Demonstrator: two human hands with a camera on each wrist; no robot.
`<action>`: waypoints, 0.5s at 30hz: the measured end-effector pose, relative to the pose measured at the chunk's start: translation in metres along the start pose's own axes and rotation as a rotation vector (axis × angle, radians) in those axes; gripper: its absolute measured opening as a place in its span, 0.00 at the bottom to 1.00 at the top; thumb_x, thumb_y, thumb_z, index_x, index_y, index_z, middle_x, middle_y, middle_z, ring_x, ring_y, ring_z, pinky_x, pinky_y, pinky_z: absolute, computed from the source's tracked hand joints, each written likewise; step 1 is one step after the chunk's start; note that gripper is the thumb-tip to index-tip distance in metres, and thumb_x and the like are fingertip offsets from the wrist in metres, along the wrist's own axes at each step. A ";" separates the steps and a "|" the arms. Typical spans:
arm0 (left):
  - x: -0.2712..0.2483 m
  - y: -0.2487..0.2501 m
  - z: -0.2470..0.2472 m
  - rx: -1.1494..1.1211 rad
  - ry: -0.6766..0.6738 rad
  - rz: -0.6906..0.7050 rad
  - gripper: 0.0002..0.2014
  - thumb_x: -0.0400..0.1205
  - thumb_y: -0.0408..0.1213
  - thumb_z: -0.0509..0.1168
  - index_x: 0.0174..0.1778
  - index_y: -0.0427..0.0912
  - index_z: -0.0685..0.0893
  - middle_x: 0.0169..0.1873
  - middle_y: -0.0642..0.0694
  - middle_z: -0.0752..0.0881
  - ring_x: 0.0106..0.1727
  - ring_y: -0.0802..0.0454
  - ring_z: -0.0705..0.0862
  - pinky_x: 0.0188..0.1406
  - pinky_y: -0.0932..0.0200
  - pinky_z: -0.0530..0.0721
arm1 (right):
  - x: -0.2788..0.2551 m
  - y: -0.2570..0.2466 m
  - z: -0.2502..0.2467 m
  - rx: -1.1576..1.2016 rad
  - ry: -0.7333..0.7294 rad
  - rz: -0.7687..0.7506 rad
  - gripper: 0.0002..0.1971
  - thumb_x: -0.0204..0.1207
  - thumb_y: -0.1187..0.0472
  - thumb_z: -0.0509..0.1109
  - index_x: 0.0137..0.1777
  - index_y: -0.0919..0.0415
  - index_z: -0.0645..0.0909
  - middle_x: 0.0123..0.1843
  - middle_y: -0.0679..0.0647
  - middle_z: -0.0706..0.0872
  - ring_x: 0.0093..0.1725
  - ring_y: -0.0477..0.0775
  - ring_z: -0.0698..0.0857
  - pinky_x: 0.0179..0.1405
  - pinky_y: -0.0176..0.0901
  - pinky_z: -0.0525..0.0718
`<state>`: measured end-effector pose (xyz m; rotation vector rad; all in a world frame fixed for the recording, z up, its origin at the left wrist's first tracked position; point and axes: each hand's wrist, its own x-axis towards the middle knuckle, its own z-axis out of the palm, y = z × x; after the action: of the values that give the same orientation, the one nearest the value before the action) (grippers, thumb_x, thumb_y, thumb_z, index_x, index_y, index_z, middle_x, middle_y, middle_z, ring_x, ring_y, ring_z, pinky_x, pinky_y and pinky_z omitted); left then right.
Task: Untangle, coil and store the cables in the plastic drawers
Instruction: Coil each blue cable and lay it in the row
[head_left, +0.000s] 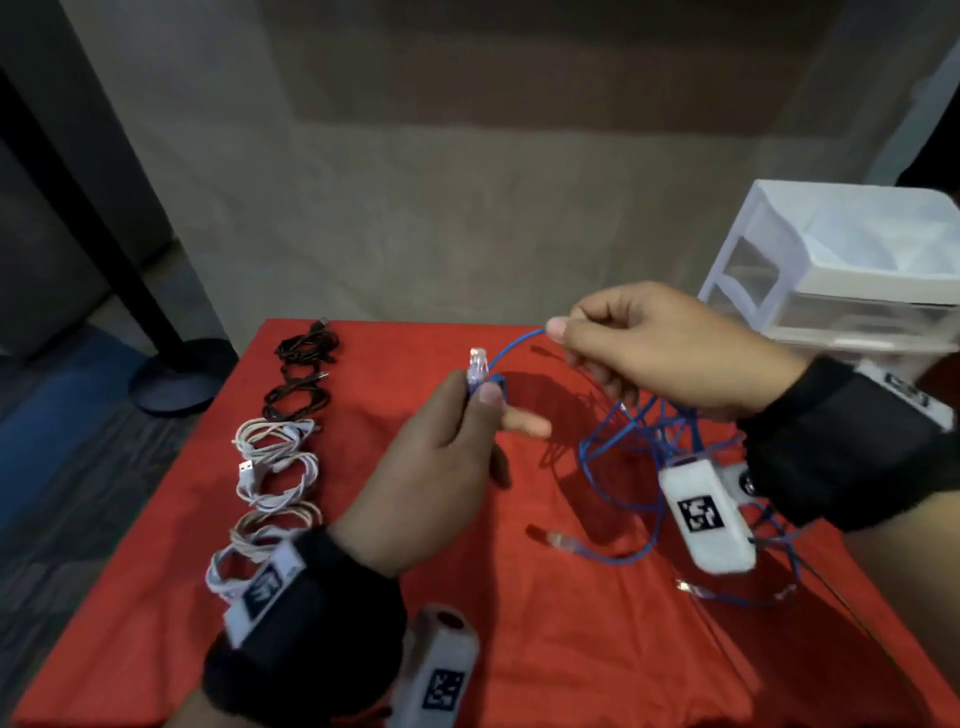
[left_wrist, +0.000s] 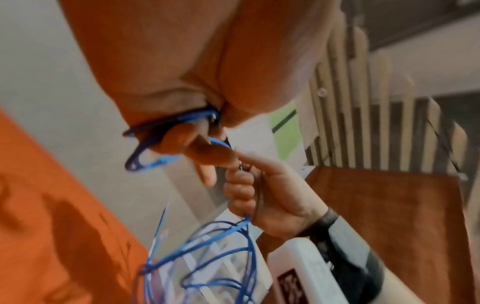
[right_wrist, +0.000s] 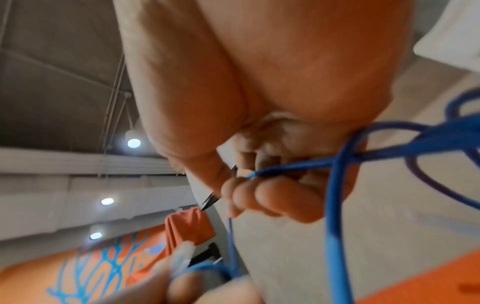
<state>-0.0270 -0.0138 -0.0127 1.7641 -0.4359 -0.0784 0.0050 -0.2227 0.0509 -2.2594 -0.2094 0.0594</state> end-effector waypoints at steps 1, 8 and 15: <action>0.003 -0.005 0.004 -0.068 0.093 -0.021 0.14 0.93 0.41 0.52 0.50 0.38 0.78 0.41 0.46 0.92 0.28 0.57 0.80 0.34 0.64 0.76 | -0.004 -0.002 0.009 0.086 0.000 0.021 0.15 0.88 0.57 0.65 0.39 0.59 0.82 0.26 0.51 0.77 0.25 0.49 0.76 0.25 0.42 0.75; 0.016 -0.010 0.011 -0.569 0.251 -0.239 0.19 0.93 0.44 0.53 0.53 0.39 0.88 0.45 0.47 0.92 0.39 0.51 0.86 0.40 0.55 0.83 | -0.039 -0.003 0.078 0.082 -0.137 -0.283 0.06 0.87 0.71 0.60 0.52 0.65 0.78 0.39 0.57 0.83 0.36 0.55 0.80 0.39 0.52 0.82; 0.027 -0.007 -0.017 -0.847 0.325 -0.062 0.16 0.93 0.39 0.52 0.41 0.44 0.78 0.38 0.47 0.86 0.31 0.57 0.78 0.36 0.61 0.78 | -0.056 0.019 0.081 -0.563 -0.181 -0.339 0.19 0.77 0.33 0.66 0.59 0.44 0.77 0.55 0.38 0.82 0.61 0.44 0.78 0.65 0.50 0.74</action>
<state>0.0050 -0.0058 -0.0106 0.9283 -0.0759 -0.0125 -0.0571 -0.1831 -0.0175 -2.7390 -0.7868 0.0267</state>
